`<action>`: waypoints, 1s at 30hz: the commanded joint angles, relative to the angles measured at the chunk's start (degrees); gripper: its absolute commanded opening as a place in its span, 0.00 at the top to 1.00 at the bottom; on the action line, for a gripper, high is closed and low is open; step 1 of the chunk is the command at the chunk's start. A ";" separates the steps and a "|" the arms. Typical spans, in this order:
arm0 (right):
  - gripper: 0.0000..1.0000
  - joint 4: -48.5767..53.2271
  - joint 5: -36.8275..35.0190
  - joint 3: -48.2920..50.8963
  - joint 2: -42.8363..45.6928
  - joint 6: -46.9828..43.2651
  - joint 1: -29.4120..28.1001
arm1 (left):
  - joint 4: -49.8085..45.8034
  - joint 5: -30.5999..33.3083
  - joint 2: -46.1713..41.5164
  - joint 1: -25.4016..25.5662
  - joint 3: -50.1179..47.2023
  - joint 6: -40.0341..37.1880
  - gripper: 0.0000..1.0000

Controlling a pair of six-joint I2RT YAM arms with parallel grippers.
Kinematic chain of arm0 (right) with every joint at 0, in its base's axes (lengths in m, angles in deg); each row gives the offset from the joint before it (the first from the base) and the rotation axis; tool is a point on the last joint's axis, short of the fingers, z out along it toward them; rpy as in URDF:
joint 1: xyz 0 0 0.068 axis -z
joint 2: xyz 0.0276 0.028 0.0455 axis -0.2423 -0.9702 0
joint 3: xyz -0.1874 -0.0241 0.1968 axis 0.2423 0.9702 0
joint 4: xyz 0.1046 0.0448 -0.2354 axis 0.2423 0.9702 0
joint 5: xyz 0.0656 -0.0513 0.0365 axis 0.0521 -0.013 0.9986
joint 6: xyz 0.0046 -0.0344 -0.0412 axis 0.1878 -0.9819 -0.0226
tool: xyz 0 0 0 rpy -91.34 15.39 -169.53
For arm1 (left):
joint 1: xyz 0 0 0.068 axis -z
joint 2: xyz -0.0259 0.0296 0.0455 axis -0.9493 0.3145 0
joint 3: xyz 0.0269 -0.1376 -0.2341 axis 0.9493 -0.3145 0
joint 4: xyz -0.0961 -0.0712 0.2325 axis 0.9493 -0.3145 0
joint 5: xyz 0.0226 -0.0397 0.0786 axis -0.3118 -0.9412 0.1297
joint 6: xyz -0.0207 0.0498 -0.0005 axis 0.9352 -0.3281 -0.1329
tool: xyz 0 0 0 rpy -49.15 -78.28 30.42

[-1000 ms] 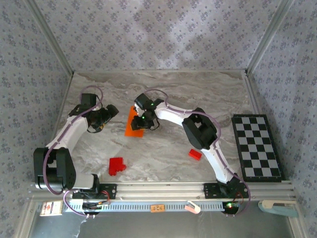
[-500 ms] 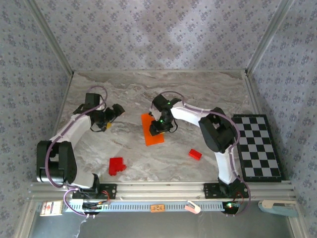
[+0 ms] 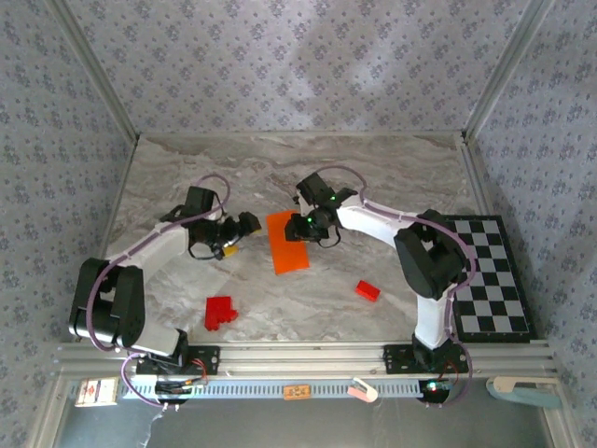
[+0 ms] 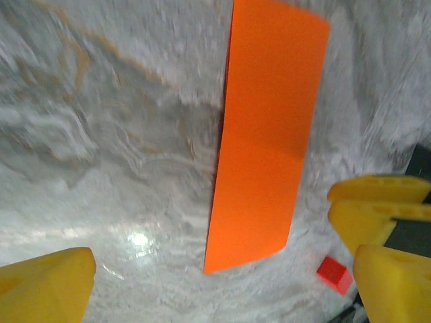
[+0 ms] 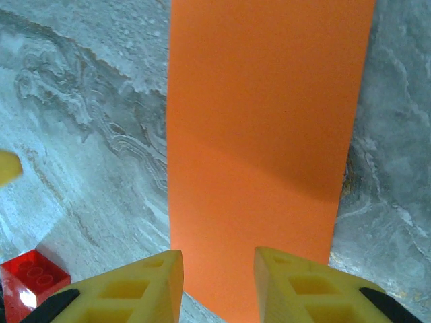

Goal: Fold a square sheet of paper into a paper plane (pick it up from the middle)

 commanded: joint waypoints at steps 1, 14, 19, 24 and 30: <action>0.66 -2.48 2.26 1.89 -1.72 4.51 0.34 | 2.86 -4.14 0.76 1.97 -2.07 2.44 0.05; 0.66 -3.03 3.07 3.71 -6.88 6.35 1.04 | 8.15 -5.22 5.32 7.16 -3.46 7.47 0.28; 0.66 -2.47 1.98 4.78 -7.33 6.62 1.41 | 8.97 -6.01 7.38 8.02 -3.01 7.87 0.38; 0.68 -2.11 1.48 4.92 -7.72 6.71 1.66 | 8.83 -5.97 8.93 8.75 -2.11 7.59 0.47; 0.70 -1.57 1.61 4.50 -8.33 6.49 1.74 | 8.63 -5.55 10.59 9.50 -1.15 7.56 0.50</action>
